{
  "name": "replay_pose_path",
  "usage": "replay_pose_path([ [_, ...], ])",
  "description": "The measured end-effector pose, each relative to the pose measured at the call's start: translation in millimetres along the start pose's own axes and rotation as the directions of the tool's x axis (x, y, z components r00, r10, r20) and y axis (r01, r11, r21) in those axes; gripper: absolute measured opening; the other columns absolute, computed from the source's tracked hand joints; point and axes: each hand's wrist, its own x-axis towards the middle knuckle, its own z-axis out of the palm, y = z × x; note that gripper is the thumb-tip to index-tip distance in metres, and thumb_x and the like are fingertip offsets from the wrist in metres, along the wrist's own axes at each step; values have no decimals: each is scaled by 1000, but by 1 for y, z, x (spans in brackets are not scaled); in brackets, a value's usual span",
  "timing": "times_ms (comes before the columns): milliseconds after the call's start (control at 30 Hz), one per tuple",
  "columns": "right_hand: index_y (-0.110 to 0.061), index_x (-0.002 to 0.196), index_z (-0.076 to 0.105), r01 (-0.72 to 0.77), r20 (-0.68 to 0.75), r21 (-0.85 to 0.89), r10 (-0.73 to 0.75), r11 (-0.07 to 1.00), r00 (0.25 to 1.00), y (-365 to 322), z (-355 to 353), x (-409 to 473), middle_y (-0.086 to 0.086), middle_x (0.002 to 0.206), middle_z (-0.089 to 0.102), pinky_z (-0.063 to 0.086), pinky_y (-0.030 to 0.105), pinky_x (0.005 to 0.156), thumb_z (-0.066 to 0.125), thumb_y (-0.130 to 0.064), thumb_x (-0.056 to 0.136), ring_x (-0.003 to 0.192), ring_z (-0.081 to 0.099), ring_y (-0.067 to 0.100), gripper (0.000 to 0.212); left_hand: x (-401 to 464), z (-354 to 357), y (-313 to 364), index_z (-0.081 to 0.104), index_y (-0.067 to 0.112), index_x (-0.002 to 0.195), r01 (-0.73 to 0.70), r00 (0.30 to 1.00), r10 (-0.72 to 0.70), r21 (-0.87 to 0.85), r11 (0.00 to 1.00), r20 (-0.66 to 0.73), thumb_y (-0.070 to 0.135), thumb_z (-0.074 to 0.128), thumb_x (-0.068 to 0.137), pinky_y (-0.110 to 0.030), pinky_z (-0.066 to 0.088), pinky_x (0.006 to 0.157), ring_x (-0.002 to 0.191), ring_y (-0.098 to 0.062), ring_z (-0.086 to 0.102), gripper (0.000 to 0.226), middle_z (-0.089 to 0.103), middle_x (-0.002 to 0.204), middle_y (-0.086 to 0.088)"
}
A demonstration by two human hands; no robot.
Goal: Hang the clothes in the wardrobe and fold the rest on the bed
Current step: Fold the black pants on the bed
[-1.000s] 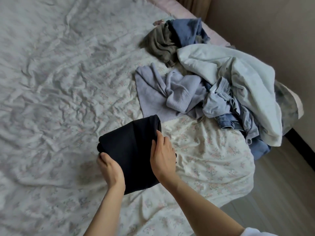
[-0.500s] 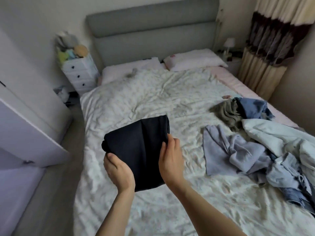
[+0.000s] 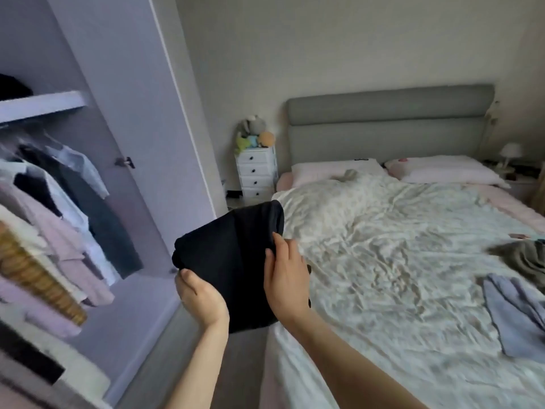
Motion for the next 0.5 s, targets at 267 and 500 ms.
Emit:
replay_pose_path([
  [267,-5,128,50,21,41,285,-34,958,999,-134,104,19,7,110,54,48,39,77,41,-17,99,88,57,25,33,133,-94,67,42,4,136,-283,955,282,2,959,-90,24,28,103,-25,31,102,121,-21,46,41,48,137,-12],
  [500,-12,128,45,-97,84,442,66,892,994,-160,186,64,-4,107,44,44,35,77,34,-24,100,82,52,15,33,211,-82,86,31,4,144,-489,861,507,233,841,-25,24,33,101,-34,30,108,130,-26,37,47,40,140,-16],
])
